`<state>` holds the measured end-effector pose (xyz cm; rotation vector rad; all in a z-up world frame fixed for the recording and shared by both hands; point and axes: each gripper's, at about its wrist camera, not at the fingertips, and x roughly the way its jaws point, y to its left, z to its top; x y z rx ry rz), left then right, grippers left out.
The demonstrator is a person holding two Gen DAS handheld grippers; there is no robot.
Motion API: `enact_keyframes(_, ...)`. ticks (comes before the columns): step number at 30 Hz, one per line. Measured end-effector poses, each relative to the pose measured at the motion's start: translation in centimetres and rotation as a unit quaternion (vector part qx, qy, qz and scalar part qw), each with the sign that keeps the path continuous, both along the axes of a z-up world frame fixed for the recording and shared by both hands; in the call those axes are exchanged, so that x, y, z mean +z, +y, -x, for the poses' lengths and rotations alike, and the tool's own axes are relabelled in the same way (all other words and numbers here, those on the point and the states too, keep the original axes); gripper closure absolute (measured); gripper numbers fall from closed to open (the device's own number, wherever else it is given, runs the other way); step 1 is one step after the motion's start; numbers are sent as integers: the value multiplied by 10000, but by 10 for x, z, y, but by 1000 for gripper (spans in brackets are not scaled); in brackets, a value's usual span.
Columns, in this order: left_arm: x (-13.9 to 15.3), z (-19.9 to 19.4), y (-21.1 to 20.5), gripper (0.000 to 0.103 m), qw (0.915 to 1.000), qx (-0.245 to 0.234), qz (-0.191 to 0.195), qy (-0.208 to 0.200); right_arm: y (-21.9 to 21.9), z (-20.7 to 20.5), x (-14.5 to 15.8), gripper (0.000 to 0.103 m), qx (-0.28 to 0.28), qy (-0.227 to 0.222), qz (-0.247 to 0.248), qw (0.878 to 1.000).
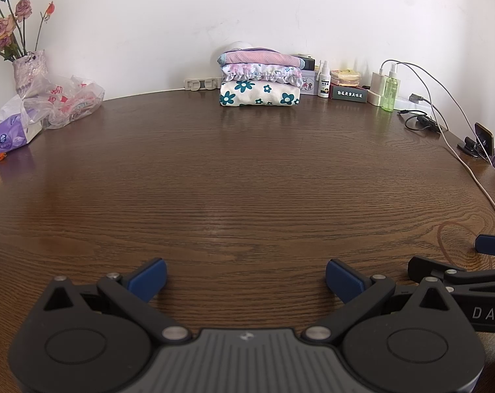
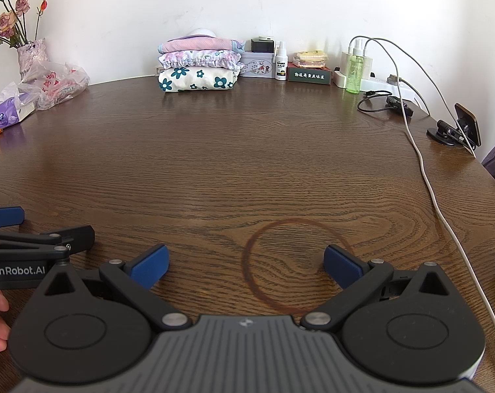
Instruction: Fold clothes
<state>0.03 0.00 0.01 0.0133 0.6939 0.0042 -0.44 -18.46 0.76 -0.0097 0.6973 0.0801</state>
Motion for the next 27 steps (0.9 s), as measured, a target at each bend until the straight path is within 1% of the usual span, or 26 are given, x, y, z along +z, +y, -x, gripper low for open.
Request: enact_keyframes(27, 1, -1, 1, 0, 10000, 36, 1, -1, 0, 0, 0, 1, -1, 0, 0, 10000)
